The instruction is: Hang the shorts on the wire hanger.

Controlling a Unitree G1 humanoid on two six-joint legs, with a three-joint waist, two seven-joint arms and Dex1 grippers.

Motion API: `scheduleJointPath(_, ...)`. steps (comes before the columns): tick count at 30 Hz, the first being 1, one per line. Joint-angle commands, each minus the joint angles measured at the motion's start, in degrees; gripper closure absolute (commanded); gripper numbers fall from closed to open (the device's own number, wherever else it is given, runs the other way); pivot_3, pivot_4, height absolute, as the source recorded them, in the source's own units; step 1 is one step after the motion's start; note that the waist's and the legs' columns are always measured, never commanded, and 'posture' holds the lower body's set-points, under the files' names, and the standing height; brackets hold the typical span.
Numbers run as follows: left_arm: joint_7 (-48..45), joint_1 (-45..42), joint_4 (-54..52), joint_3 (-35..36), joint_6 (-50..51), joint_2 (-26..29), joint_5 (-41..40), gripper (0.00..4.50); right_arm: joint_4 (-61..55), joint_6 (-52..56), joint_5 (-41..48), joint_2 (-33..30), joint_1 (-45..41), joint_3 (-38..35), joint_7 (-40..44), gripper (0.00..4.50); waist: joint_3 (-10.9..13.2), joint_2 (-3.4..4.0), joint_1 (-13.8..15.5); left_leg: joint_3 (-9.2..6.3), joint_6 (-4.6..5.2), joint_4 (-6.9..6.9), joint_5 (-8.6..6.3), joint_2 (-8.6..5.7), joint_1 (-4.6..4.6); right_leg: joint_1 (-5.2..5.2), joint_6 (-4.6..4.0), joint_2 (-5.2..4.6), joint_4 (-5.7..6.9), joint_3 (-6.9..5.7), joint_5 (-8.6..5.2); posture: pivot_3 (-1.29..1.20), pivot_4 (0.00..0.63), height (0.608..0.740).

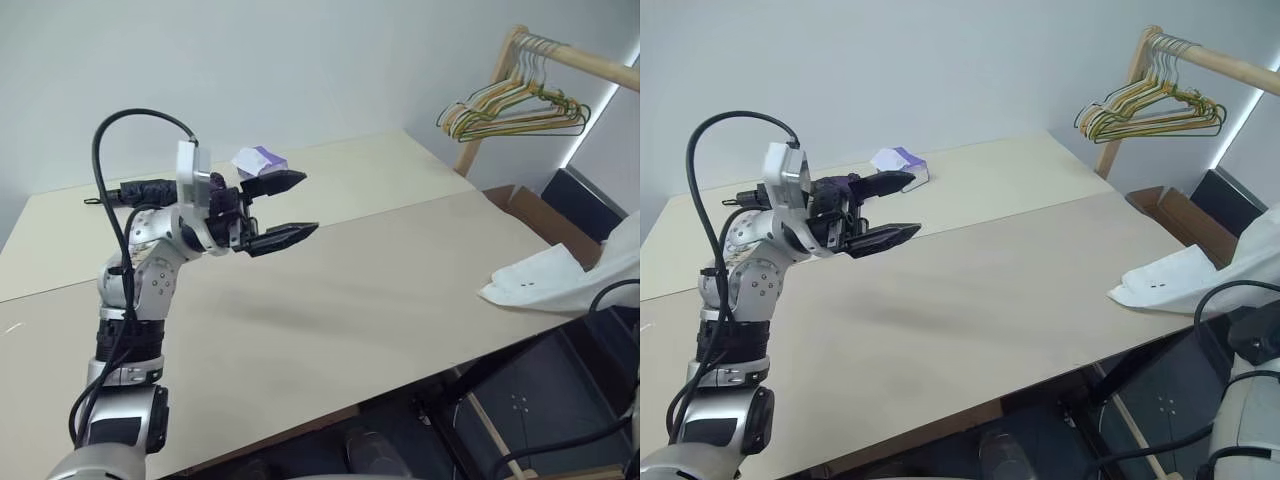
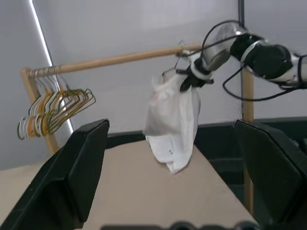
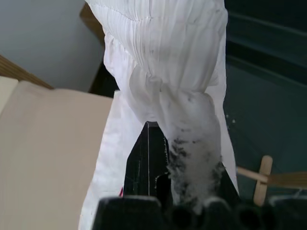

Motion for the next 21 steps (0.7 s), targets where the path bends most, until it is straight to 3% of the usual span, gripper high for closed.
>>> scheduleJointPath(1, 0.0, 0.5, -2.6, 1.8, -0.1, 0.4, -2.3, 0.01, 1.7, -2.7, 1.5, -1.7, -0.9, 1.5, -1.2, 4.5, 0.0, -0.05, 0.1, 0.0, 0.0, -0.07, 0.0, 0.0, 0.16, 0.16, 0.01, 0.0, -0.08, -0.01, -0.01, -0.2, 0.0, 0.74)
scheduleJointPath(3, 0.1, 1.0, -3.2, 2.2, 0.3, 0.0, -3.7, 0.01, 1.9, -2.7, 1.3, -1.5, -0.2, 3.7, -1.0, 4.5, 0.0, -0.06, 0.0, 0.0, -0.01, -0.12, -0.01, 0.01, 0.27, 0.29, 0.06, 0.0, -0.18, -0.02, -0.04, -0.2, 0.0, 0.74)
scheduleJointPath(4, 0.2, 1.1, -3.4, 2.3, 0.5, 0.0, -4.2, 0.0, 1.7, -2.6, 1.5, -1.3, 0.1, 4.2, -1.0, 4.0, 0.0, -0.06, 0.0, 0.02, -0.01, -0.11, 0.0, 0.01, 0.27, 0.3, 0.08, 0.0, -0.2, 0.0, -0.04, -0.2, 0.0, 0.74)
scheduleJointPath(6, 0.7, 1.3, -3.6, 2.1, 0.4, 0.2, -3.9, 0.0, 0.7, -2.7, 1.8, -0.7, 0.4, 4.3, -2.0, 3.59, 0.0, -0.07, 0.0, 0.04, -0.01, -0.11, 0.0, 0.01, 0.28, 0.31, 0.11, 0.0, -0.21, 0.01, -0.02, -0.2, 0.0, 0.74)
scheduleJointPath(10, 1.1, 1.8, -3.4, 1.4, -0.4, 0.3, -2.7, 0.0, -3.9, -3.9, 0.8, 1.5, 2.6, 6.1, -5.2, 2.15, 0.0, -0.06, 0.0, 0.04, 0.0, -0.11, 0.0, 0.02, 0.3, 0.33, 0.1, 0.01, -0.22, 0.04, -0.01, -0.2, 0.0, 0.74)
scheduleJointPath(16, 1.5, 2.0, -3.5, 0.7, -0.7, 0.3, -1.7, 0.0, -17.1, -4.6, -0.8, 6.8, 6.8, 6.6, -11.2, 0.03, 0.0, -0.03, 0.3, 0.04, 0.0, -0.11, 0.0, 0.0, 0.28, 0.32, 0.11, -0.01, -0.21, 0.06, 0.0, -0.2, 0.0, 0.74)
scheduleJointPath(21, 1.2, 1.4, -2.6, 0.5, -0.8, 0.7, -1.2, 0.0, -35.2, -7.3, -5.8, 14.1, 12.4, 12.8, -16.9, 0.03, 0.0, -0.01, 0.3, 0.02, 0.0, -0.1, 0.0, 0.02, 0.28, 0.3, 0.14, 0.0, -0.17, 0.08, 0.0, -0.2, 0.0, 0.74)
